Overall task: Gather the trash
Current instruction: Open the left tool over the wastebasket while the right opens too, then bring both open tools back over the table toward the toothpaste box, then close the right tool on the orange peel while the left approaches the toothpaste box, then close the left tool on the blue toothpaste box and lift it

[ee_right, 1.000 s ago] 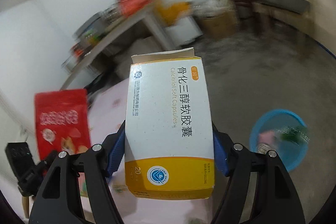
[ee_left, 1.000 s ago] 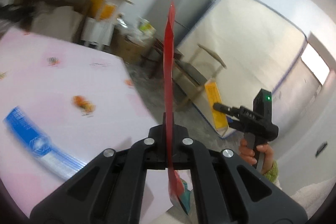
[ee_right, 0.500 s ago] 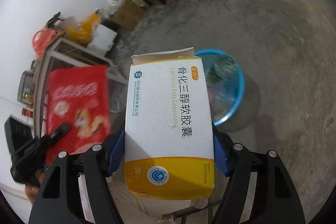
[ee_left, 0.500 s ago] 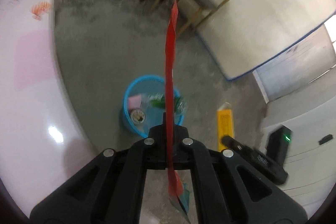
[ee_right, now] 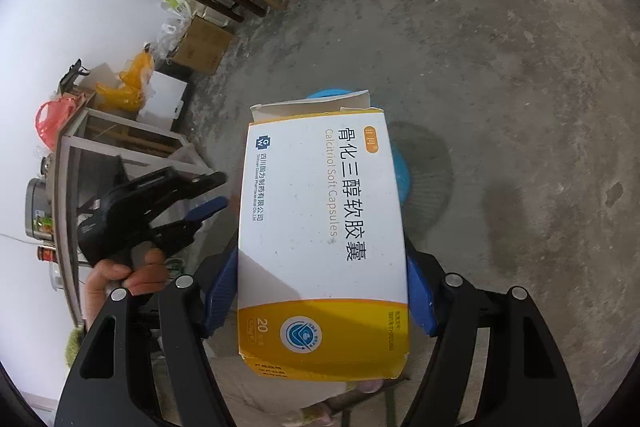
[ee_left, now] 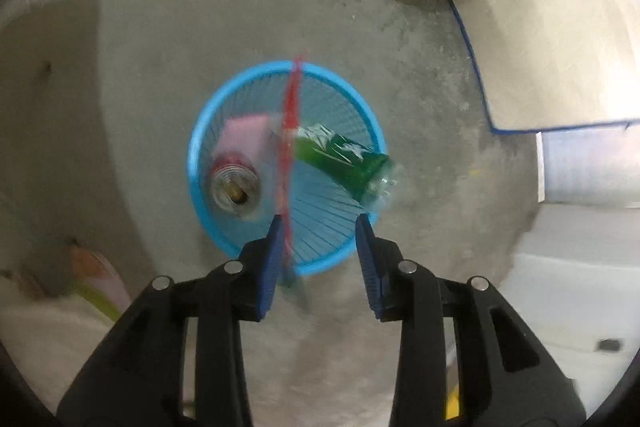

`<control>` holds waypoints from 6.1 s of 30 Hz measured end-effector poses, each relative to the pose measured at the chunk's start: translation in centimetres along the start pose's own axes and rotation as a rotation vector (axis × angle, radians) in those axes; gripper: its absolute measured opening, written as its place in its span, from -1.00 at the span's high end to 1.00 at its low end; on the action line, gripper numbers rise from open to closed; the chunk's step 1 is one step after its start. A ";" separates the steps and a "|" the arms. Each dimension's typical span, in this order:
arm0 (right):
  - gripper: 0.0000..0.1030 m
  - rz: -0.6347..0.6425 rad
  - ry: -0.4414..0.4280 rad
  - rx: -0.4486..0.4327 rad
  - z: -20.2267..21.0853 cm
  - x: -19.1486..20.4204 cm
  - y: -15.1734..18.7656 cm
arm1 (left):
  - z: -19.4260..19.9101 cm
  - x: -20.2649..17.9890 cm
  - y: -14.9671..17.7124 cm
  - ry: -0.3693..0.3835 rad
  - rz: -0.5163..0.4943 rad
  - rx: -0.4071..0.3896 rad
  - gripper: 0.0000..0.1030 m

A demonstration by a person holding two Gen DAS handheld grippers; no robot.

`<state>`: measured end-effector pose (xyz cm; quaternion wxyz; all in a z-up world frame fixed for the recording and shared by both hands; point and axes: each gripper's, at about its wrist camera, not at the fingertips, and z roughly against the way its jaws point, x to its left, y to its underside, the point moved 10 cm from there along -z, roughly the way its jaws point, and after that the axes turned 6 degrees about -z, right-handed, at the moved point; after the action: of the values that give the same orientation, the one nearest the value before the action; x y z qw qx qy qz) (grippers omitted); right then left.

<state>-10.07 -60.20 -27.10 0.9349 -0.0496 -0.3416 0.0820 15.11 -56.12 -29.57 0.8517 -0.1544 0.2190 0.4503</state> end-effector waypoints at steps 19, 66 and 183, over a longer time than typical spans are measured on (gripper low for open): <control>-0.59 0.384 0.146 0.171 -11.4 9.3 -0.7 | 24.5 -1.6 7.6 0.026 -0.349 -0.343 -0.12; -0.66 1.123 -0.200 0.351 -4.1 43.4 32.3 | 40.1 29.9 29.0 -0.253 0.037 -0.804 -0.53; 0.07 1.364 -0.054 0.281 -8.2 35.8 40.5 | 37.6 32.6 26.9 -0.438 0.072 -0.596 -0.31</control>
<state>17.34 -14.05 -16.82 0.6633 -0.1296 -0.2435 0.6956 17.75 -1.32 -15.87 0.7796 -0.2877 -0.1038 0.5465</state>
